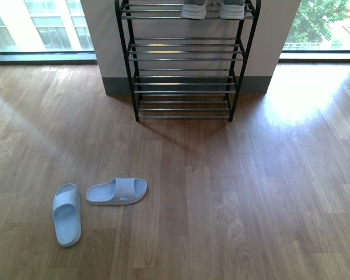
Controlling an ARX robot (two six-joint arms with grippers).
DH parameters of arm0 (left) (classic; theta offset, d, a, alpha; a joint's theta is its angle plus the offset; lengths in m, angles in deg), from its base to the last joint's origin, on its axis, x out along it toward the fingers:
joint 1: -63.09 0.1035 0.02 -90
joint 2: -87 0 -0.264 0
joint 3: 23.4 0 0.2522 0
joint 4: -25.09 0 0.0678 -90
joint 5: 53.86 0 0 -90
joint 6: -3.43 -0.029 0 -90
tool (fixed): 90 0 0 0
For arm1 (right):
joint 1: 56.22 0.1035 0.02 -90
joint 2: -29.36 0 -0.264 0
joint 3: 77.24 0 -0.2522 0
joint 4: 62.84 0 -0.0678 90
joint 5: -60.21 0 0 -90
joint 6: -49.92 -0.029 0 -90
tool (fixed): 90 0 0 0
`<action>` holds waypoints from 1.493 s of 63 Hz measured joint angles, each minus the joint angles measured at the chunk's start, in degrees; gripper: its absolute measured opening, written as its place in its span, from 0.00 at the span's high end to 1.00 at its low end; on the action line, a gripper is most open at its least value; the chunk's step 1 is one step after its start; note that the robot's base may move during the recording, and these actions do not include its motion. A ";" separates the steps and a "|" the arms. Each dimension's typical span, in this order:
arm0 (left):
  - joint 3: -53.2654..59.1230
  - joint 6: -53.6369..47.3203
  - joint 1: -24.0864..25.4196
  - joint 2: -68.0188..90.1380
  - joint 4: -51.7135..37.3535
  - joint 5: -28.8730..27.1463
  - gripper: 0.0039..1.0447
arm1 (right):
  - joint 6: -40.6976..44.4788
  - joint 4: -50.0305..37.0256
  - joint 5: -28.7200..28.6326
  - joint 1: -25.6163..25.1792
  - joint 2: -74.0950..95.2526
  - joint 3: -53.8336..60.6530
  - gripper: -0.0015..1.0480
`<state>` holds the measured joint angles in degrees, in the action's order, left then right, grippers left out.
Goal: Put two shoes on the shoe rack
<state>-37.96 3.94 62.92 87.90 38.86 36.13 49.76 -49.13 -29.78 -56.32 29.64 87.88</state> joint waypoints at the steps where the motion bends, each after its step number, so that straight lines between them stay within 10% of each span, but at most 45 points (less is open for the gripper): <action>1: 0.00 0.00 0.00 0.00 0.00 0.00 0.09 | 0.00 0.00 0.00 0.00 0.00 0.00 0.09; 94: 0.00 -0.07 0.00 0.00 0.00 0.00 0.09 | 0.00 0.07 -0.04 0.00 -0.04 0.00 0.09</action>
<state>-37.96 3.88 62.92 87.90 38.86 36.13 49.76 -49.07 -29.82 -56.32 29.59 87.88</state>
